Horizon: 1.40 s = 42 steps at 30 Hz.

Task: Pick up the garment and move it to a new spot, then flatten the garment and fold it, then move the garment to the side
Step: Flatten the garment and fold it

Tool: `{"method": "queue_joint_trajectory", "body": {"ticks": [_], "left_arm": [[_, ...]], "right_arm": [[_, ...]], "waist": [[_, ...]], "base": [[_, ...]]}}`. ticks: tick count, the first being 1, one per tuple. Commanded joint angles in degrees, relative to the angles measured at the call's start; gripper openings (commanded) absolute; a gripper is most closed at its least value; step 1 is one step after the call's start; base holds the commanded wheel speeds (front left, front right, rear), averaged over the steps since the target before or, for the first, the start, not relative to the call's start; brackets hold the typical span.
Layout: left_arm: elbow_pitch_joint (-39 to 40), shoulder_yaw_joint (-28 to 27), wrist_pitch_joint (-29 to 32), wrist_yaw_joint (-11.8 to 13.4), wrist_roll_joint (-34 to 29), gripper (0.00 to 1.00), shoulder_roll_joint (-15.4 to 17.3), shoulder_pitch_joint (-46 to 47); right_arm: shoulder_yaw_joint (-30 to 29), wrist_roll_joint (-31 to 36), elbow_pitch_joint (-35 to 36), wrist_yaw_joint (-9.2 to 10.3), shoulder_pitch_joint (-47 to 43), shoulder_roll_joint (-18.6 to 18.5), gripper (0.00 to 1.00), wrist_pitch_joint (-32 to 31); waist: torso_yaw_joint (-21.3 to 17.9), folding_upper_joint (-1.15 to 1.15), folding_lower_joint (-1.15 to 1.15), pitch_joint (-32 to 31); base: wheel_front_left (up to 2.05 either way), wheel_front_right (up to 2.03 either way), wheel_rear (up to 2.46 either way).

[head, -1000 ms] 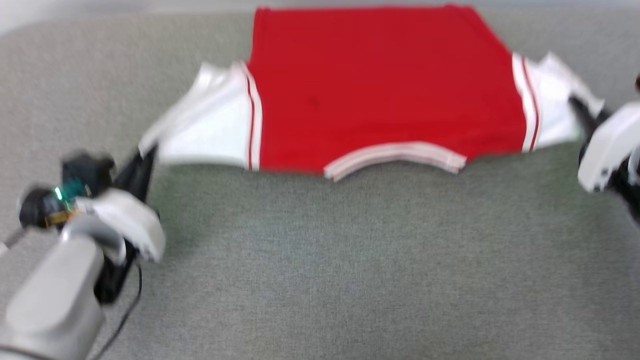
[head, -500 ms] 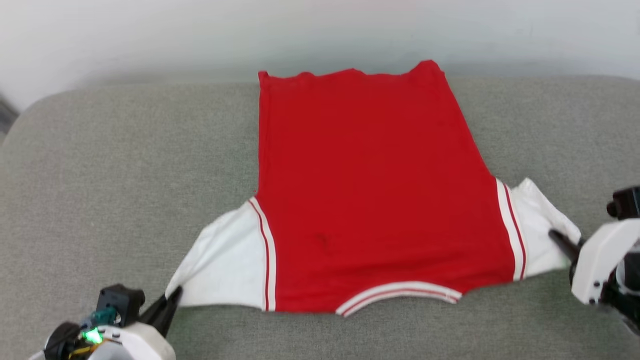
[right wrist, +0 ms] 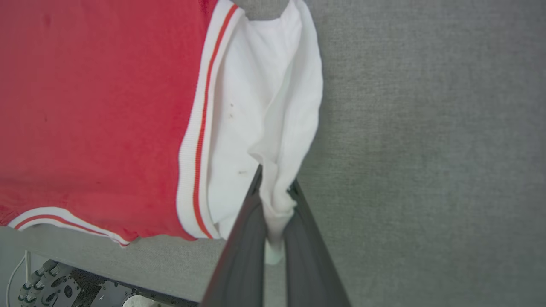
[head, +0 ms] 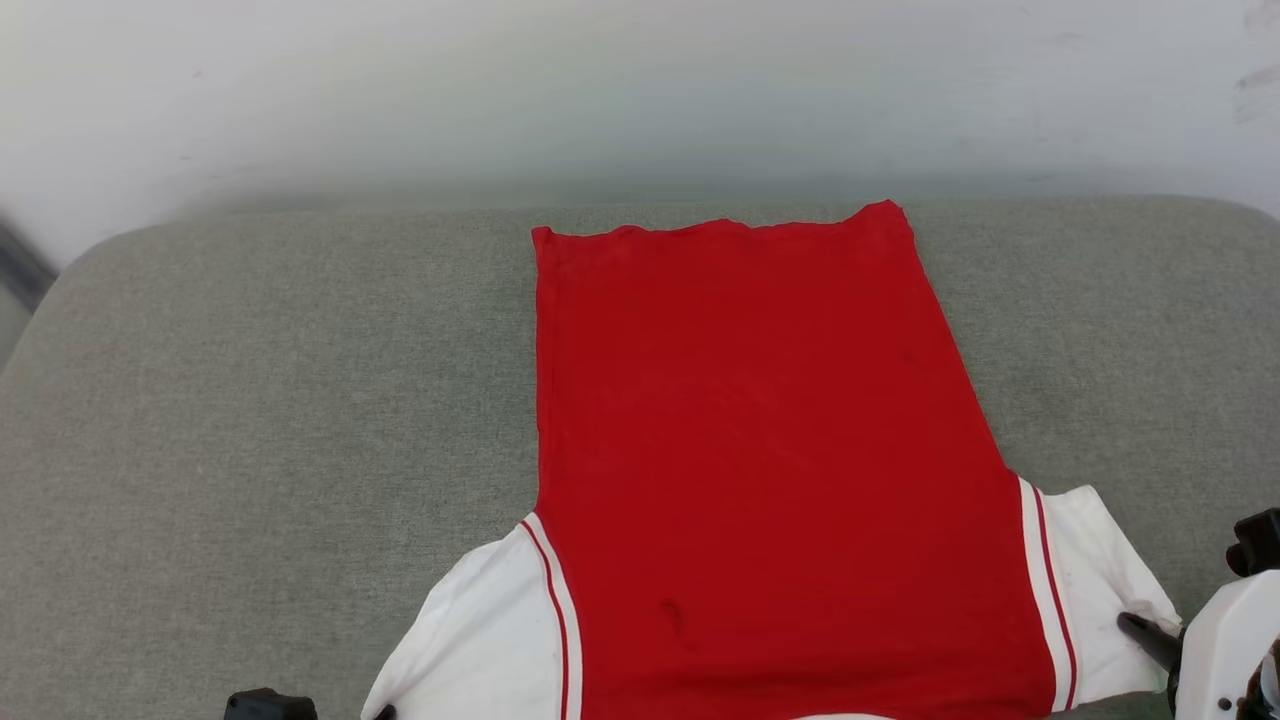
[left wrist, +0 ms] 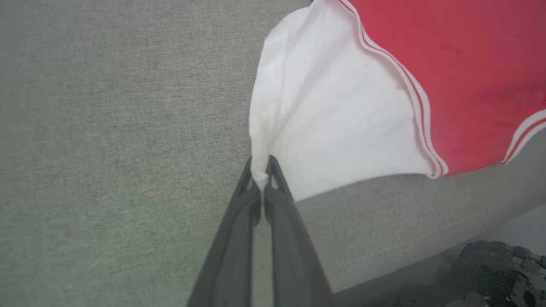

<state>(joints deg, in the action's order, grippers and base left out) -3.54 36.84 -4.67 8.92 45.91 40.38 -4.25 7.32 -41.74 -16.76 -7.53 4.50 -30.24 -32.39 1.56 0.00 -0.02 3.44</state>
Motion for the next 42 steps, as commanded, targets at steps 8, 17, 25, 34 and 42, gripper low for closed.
{"method": "queue_joint_trajectory", "body": {"ticks": [8,17,25,34,42], "left_arm": [[2.81,0.71,0.54,0.93,-0.91,0.00,-0.23,0.75],[9.50,1.72,2.11,2.86,-2.57,0.00,0.03,1.13],[19.19,2.66,5.51,4.82,-5.95,0.00,2.44,2.92],[25.96,5.20,8.89,4.54,-11.45,0.00,0.66,9.68],[26.43,7.78,8.65,2.53,-13.59,0.00,-3.51,14.26]], "right_arm": [[-2.35,1.30,3.99,0.07,-2.11,1.46,0.00,-2.96],[-6.44,-0.61,9.65,0.05,1.31,0.64,1.00,-8.60],[-8.56,1.84,18.69,0.05,12.45,-0.90,1.00,-16.72],[-10.51,10.74,12.87,0.05,35.48,-1.24,1.00,-29.99],[-13.36,20.01,2.84,0.05,50.32,-3.06,1.00,-36.21]], "waist": [[0.21,0.00,0.02,1.79],[1.89,0.00,0.02,5.53],[5.54,0.00,0.02,12.47],[14.49,0.00,0.02,23.63],[21.57,0.00,0.02,30.04]], "base": [[0.00,0.00,0.00],[0.00,0.00,0.00],[0.00,0.00,0.00],[0.00,0.00,0.00],[0.00,0.00,0.00]]}}
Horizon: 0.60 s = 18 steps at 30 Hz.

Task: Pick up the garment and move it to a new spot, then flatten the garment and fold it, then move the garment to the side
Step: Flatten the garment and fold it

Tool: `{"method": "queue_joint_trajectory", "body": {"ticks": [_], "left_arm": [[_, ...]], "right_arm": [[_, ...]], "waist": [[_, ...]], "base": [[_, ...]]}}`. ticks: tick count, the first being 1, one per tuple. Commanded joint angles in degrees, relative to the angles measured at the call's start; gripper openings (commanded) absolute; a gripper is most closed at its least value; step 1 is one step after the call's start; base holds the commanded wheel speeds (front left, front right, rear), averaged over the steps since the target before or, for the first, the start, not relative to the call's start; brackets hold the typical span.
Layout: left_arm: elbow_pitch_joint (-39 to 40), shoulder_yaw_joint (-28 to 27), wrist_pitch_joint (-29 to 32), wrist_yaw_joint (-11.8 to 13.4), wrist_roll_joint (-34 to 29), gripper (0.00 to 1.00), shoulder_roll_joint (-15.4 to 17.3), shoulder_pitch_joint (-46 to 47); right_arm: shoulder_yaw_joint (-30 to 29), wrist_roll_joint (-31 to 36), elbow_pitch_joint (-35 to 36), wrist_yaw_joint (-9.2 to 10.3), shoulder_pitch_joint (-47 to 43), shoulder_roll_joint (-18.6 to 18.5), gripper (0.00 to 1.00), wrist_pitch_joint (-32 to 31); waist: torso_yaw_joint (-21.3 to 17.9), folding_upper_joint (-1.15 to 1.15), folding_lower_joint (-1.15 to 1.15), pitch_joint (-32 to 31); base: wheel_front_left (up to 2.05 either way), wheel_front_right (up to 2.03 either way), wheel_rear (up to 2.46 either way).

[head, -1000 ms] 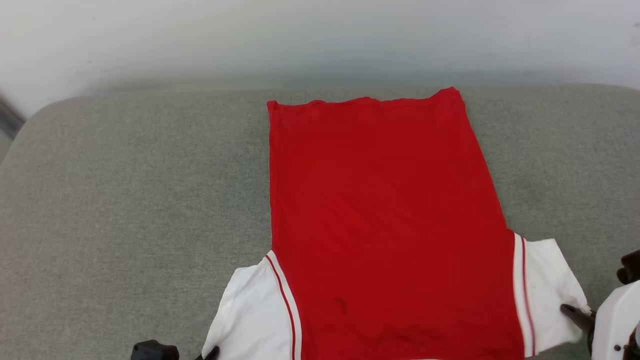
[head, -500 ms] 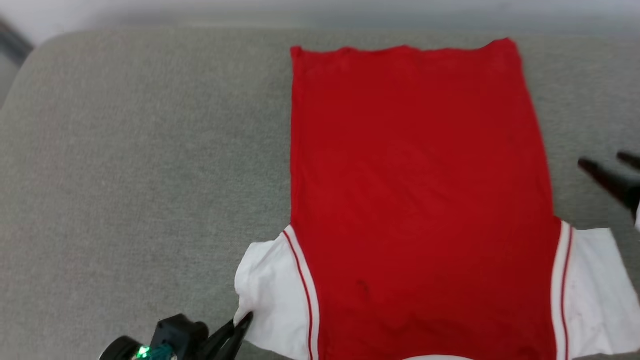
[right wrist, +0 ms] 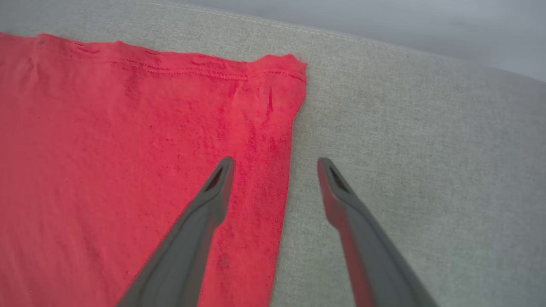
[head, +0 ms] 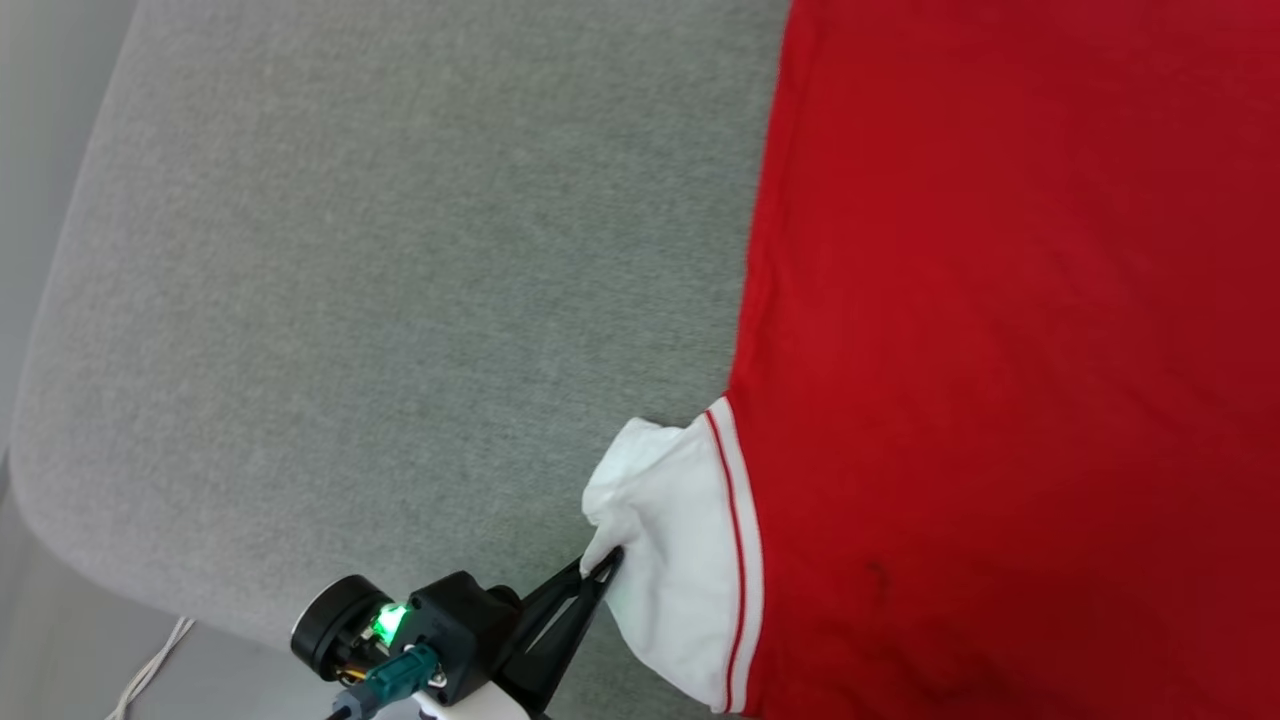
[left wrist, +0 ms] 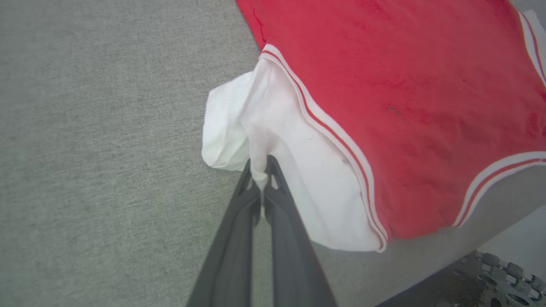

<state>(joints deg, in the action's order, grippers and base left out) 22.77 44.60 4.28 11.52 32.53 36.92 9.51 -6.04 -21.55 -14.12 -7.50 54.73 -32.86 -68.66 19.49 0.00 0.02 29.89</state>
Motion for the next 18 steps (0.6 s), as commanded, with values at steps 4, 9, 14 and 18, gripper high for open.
{"method": "queue_joint_trajectory", "body": {"ticks": [4,9,14,18], "left_arm": [[-0.51,0.71,-0.71,-0.92,-0.35,0.00,-1.59,1.86],[-1.63,0.89,-2.03,-1.57,0.12,0.00,-3.11,2.73],[-2.51,1.29,-2.96,-2.43,0.30,0.00,-3.93,3.03],[-3.22,1.11,-3.31,-2.68,0.45,0.00,-3.96,3.48]], "right_arm": [[-1.27,4.23,-3.22,0.02,3.63,-1.52,1.00,-1.13],[-1.90,7.82,-5.81,0.02,4.18,-2.53,1.00,-1.85],[-2.83,9.30,-7.30,0.02,2.44,-2.71,1.00,-1.70],[-2.79,9.11,-7.86,0.02,0.97,-2.17,0.67,-2.02]], "waist": [[6.00,0.00,-0.02,5.07],[7.60,0.00,-0.02,6.15],[8.61,0.00,-0.02,7.28],[8.94,0.00,-0.02,7.82]], "base": [[0.00,0.00,0.00],[0.00,0.00,0.00],[0.00,0.00,0.00],[0.00,0.00,0.00]]}}
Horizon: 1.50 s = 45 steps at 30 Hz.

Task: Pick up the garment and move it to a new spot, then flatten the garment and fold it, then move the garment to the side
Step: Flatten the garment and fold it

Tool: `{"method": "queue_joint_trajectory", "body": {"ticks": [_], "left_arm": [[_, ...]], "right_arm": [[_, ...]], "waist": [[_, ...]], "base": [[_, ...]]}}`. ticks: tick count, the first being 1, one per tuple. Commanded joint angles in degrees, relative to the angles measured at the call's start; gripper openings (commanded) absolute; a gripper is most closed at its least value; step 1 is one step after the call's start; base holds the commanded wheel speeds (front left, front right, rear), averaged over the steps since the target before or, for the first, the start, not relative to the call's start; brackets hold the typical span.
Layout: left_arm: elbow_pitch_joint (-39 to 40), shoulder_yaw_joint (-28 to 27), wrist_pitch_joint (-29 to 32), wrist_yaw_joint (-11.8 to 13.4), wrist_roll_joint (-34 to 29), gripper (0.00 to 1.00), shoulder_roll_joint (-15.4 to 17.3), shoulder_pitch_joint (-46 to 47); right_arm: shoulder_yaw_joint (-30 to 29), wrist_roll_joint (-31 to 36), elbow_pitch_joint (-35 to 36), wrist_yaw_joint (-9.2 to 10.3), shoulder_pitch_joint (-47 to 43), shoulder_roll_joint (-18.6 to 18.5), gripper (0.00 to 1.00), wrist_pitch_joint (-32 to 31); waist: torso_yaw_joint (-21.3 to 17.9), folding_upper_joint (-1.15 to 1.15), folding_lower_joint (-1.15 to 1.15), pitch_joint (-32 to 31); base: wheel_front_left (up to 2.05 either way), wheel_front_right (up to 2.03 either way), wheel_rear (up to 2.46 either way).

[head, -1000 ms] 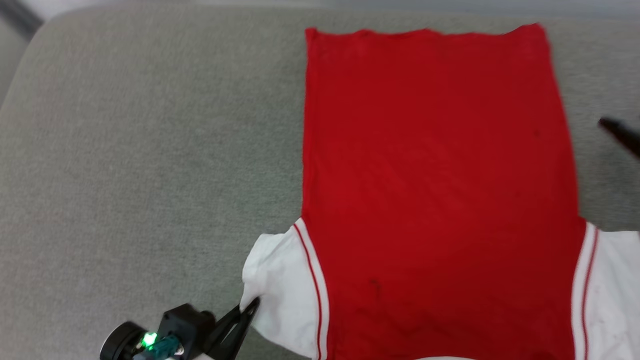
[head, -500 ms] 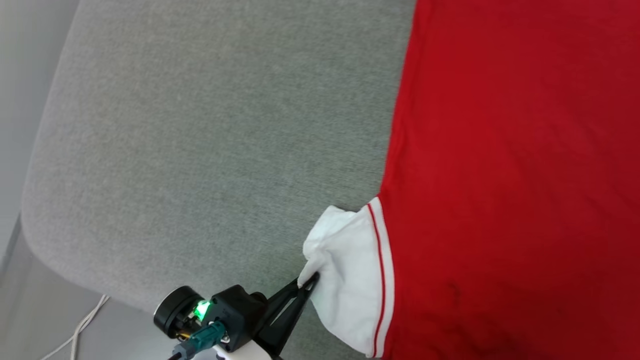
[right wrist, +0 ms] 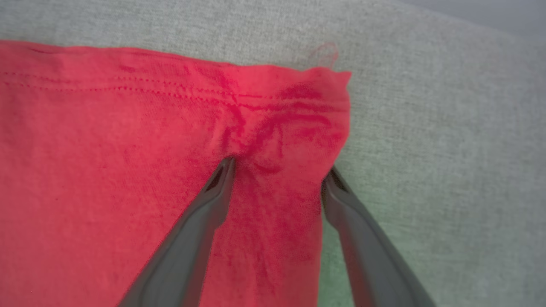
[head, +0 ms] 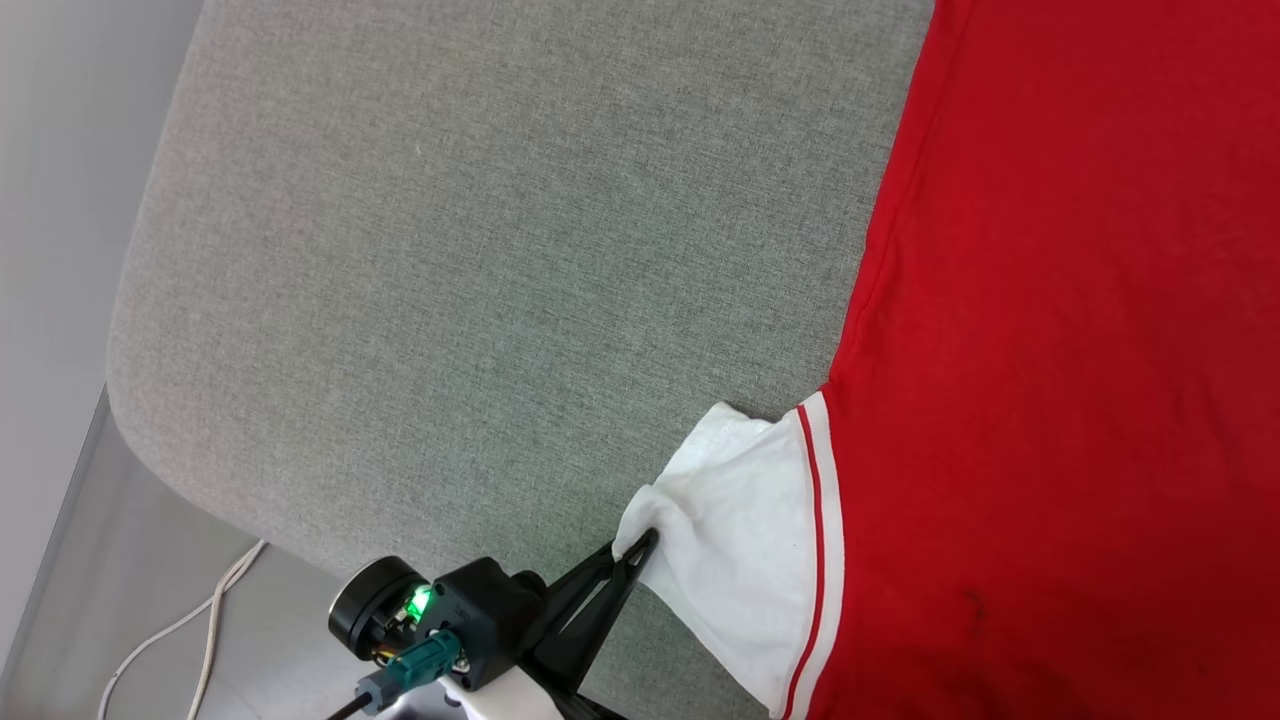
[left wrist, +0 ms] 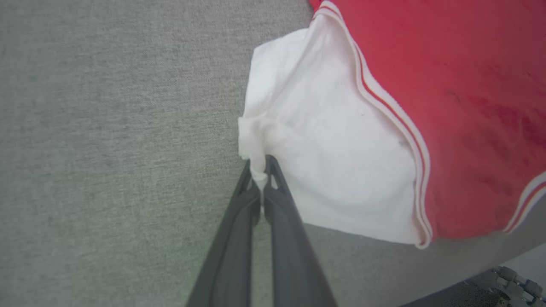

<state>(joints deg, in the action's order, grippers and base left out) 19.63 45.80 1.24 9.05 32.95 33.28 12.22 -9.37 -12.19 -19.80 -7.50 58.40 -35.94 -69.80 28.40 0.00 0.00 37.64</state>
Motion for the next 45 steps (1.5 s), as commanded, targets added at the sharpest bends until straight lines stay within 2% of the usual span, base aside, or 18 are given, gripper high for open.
{"method": "queue_joint_trajectory", "body": {"ticks": [1,2,8,13,18,24,31,42,45], "left_arm": [[-0.19,-0.13,-0.37,-0.25,0.10,0.00,-0.37,0.85],[-0.33,-0.16,-0.39,-0.25,0.16,0.00,-0.40,0.93],[-1.22,-0.57,-0.85,0.01,0.28,0.00,-0.09,1.04],[-2.40,-1.42,-1.57,1.05,0.67,0.00,0.09,0.33],[-3.16,-2.95,-1.56,2.23,1.88,0.00,1.83,-1.51],[-3.53,-4.45,-1.35,4.15,3.42,0.00,4.24,-4.90],[-4.18,-5.59,-2.09,6.06,5.87,0.00,5.45,-9.18],[-6.55,-6.99,-3.03,6.56,8.72,0.00,6.08,-12.10],[-6.61,-7.45,-3.28,7.02,9.25,0.00,6.30,-12.61]], "right_arm": [[0.62,-0.45,-2.24,0.02,-3.07,1.12,0.16,-1.12],[0.72,-0.53,-2.25,0.02,-3.42,1.30,0.00,-1.34],[0.81,-0.93,-2.09,0.02,-5.12,1.28,0.00,-0.56],[0.15,-1.28,-3.61,0.03,-7.91,1.45,0.00,1.56],[1.24,-3.58,-5.61,0.03,-13.94,2.42,0.00,3.94],[2.34,-8.68,-5.72,0.02,-22.49,5.78,0.00,8.22],[6.26,-13.93,-0.34,0.02,-34.52,4.73,0.00,11.57],[3.39,-18.96,10.74,0.03,-51.23,5.39,0.00,12.74],[2.55,-19.11,13.88,0.02,-55.84,7.00,0.00,12.47]], "waist": [[0.03,0.00,0.00,0.11],[-0.01,0.00,0.00,0.09],[-1.21,0.00,0.00,-1.64],[-3.52,0.00,0.00,-5.51],[-7.40,0.00,0.00,-11.22],[-13.08,0.00,0.00,-18.64],[-18.45,0.00,0.00,-25.31],[-23.18,0.00,0.00,-30.98],[-24.27,0.00,0.00,-31.97]], "base": [[0.00,0.00,0.00],[0.00,0.00,0.00],[0.00,0.00,0.00],[0.00,0.00,0.00],[0.00,0.00,0.00],[0.00,0.00,0.00],[0.00,0.00,0.00],[0.00,0.00,0.00],[0.00,0.00,0.00]]}}
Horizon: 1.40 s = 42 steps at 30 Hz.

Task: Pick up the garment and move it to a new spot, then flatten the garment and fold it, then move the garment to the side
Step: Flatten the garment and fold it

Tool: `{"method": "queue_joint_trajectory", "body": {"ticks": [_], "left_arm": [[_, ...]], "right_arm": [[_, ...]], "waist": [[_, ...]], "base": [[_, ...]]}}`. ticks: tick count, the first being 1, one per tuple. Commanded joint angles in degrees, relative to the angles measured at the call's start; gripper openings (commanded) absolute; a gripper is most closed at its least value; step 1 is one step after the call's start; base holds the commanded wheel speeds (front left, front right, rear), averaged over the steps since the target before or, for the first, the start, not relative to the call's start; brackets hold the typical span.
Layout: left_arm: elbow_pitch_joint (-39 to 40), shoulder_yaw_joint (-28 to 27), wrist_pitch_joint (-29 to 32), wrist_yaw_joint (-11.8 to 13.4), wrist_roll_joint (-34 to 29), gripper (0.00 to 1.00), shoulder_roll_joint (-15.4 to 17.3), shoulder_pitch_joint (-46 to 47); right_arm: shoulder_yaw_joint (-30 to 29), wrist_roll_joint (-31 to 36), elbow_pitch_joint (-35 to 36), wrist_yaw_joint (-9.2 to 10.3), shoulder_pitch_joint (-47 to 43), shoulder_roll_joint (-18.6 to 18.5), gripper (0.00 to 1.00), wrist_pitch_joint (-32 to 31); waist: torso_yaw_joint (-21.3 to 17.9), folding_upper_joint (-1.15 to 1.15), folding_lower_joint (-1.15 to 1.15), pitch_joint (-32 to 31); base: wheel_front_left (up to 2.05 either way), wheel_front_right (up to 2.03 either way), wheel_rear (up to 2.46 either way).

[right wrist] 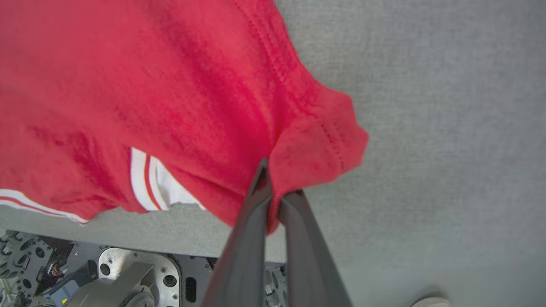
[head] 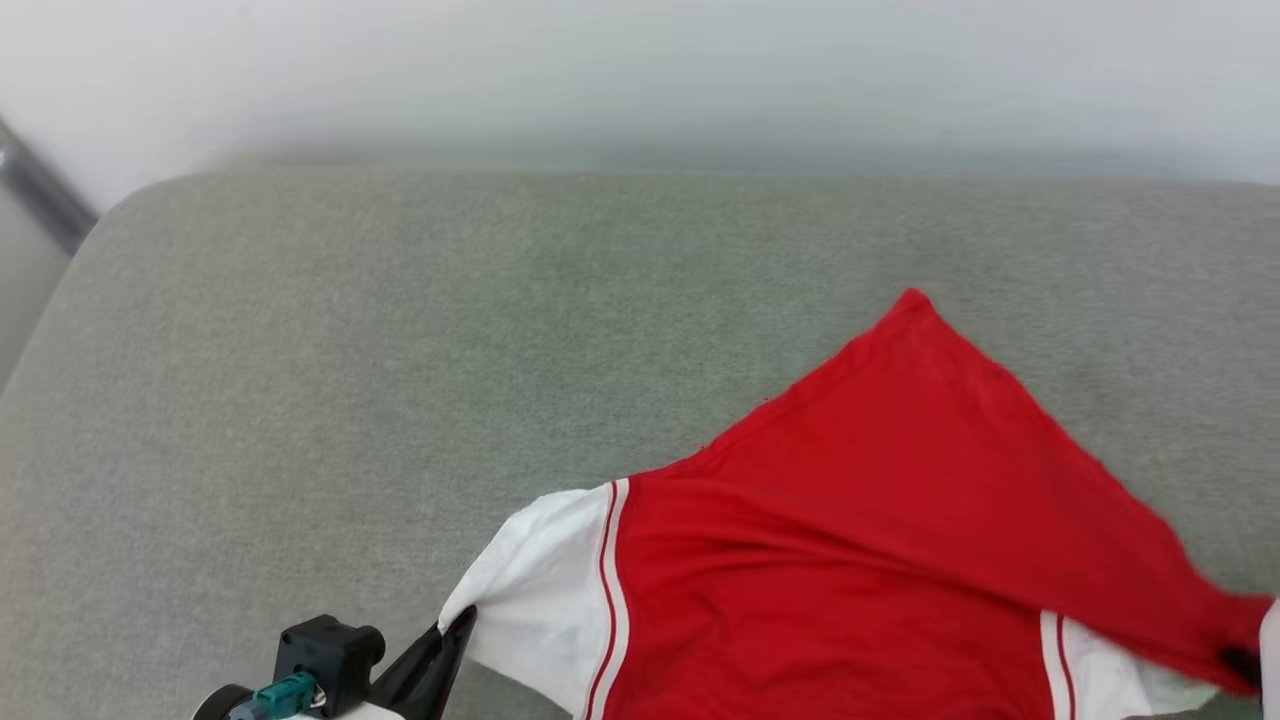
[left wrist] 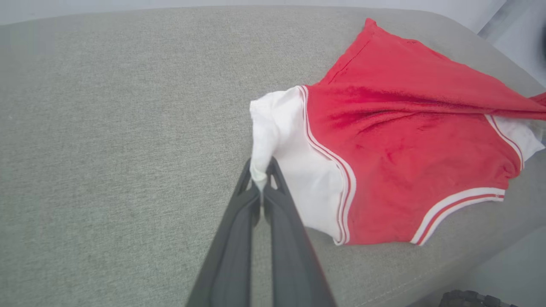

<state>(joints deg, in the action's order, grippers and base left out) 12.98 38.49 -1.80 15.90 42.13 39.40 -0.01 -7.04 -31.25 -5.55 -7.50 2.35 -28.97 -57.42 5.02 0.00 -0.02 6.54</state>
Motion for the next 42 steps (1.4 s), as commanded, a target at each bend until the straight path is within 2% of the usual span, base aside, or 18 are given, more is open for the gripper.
{"method": "queue_joint_trajectory", "body": {"ticks": [1,5,12,13,14,20,27,30,34,42], "left_arm": [[0.04,-0.13,-0.39,0.31,0.22,0.00,0.13,-0.68],[0.16,0.00,-0.87,0.62,0.73,0.00,-0.92,-0.95],[-0.11,0.23,-1.04,0.79,0.75,0.00,-1.36,-1.02],[-0.02,0.26,-1.00,0.77,0.70,0.00,-1.32,-0.96],[0.11,0.30,-0.94,0.79,0.66,0.00,-1.29,-0.89],[0.92,0.50,-0.74,0.97,-0.05,0.00,-1.17,0.15],[2.71,1.13,-0.45,0.38,-1.54,0.00,-1.57,2.40],[3.47,1.54,-0.47,-0.07,-2.33,0.00,-2.01,3.79],[4.48,1.91,-0.53,-0.43,-3.30,0.00,-2.74,5.68],[4.70,3.53,-0.68,-1.70,-4.85,0.00,-5.02,9.04]], "right_arm": [[-0.28,-0.15,0.38,0.02,-1.39,0.48,0.00,0.30],[-2.12,0.61,2.34,0.02,-8.44,3.28,0.00,1.49],[-2.18,1.71,1.89,0.02,-11.89,4.86,0.00,2.92],[-2.28,1.82,2.01,0.02,-11.64,4.98,0.17,3.25],[-2.29,1.65,2.15,0.02,-11.18,5.09,1.00,3.48],[-0.92,-0.15,6.13,0.02,-7.73,3.06,1.00,2.83],[0.79,-1.49,15.22,0.02,0.64,0.66,1.00,-2.24],[2.47,-0.87,16.73,0.02,5.62,0.11,1.00,-4.52],[5.97,0.91,14.38,0.02,13.45,-0.75,1.00,-6.86],[10.09,5.74,1.88,0.02,24.23,-4.63,1.00,-7.43]], "waist": [[-1.11,0.00,0.02,-1.08],[-1.63,0.00,0.02,-1.29],[-1.91,0.00,0.02,-1.47],[-1.90,0.00,0.02,-1.46],[-1.86,0.00,0.02,-1.42],[-0.88,0.00,0.02,-0.42],[2.27,0.00,0.02,3.20],[4.37,0.00,0.02,5.34],[7.09,0.00,0.02,8.23],[12.84,0.00,0.02,13.31]], "base": [[0.00,0.00,0.00],[0.00,0.00,0.00],[0.00,0.00,0.00],[0.00,0.00,0.00],[0.00,0.00,0.00],[0.00,0.00,0.00],[0.00,0.00,0.00],[0.00,0.00,0.00],[0.00,0.00,0.00],[0.00,0.00,0.00]]}}
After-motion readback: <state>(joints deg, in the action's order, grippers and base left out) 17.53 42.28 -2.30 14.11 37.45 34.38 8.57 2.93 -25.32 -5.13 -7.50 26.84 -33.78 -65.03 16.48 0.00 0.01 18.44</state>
